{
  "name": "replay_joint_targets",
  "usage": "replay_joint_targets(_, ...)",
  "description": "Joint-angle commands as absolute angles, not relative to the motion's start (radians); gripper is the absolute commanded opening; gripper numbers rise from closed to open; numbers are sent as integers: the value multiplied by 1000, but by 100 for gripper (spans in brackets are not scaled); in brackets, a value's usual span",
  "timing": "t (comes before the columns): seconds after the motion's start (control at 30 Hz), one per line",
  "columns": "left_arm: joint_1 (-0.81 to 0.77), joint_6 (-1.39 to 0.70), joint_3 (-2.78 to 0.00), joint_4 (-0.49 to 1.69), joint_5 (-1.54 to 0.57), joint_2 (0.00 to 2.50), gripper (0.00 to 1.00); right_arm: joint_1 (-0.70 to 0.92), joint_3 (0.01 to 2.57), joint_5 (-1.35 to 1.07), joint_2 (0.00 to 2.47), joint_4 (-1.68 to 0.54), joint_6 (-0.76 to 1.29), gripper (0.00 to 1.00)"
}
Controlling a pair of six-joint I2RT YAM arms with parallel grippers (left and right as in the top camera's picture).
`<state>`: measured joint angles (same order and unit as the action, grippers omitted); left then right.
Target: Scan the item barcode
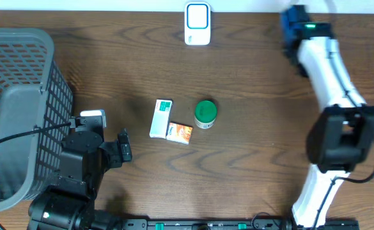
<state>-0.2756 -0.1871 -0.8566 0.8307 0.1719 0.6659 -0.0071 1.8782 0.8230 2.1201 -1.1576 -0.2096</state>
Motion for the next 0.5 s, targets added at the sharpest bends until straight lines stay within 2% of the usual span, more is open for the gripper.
replay_joint_targets(0.0, -273, -193, -862, 830, 188, 665, 96, -155, 1813, 753, 2116, -1184, 56, 1)
replay_joint_targets(0.2, -273, -193, -862, 830, 188, 665, 96, -398, 1652, 735, 2116, -1117, 152, 1)
replay_joint_targets(0.3, -273, -193, -862, 830, 188, 665, 96, -496, 1607, 673, 2116, -1087, 187, 5)
replay_joint_targets(0.33, -273, -193, -862, 830, 188, 665, 96, -517, 1605, 643, 2116, -1084, 187, 24)
replay_joint_targets(0.37, -273, -193, -862, 830, 188, 665, 96, -543, 1608, 609, 2116, -1081, 186, 64)
replay_joint_targets(0.43, -273, -193, -862, 830, 188, 665, 96, -575, 1628, 580, 2116, -1092, 186, 99)
replay_joint_targets(0.47, -273, -193, -862, 830, 188, 665, 96, -585, 1645, 562, 2115, -1104, 186, 99)
